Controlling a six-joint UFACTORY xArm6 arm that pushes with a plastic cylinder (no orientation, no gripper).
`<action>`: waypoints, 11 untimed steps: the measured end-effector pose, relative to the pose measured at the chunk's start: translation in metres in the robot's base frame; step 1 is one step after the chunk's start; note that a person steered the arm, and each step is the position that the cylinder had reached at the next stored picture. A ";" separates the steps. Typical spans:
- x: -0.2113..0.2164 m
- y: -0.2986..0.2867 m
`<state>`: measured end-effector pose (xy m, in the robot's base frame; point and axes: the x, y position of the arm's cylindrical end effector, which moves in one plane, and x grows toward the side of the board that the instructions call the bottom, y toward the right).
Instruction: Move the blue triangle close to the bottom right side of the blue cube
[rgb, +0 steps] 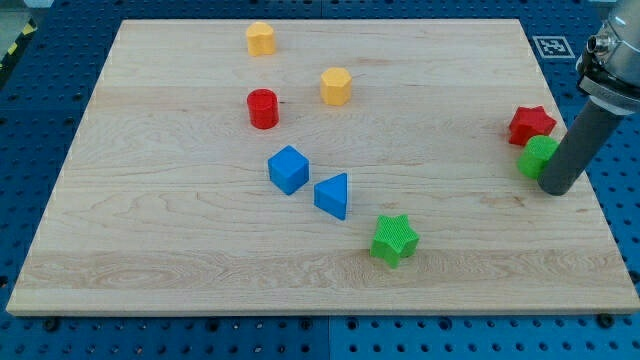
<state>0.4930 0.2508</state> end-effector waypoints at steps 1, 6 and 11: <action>0.000 0.000; 0.006 -0.177; 0.029 -0.241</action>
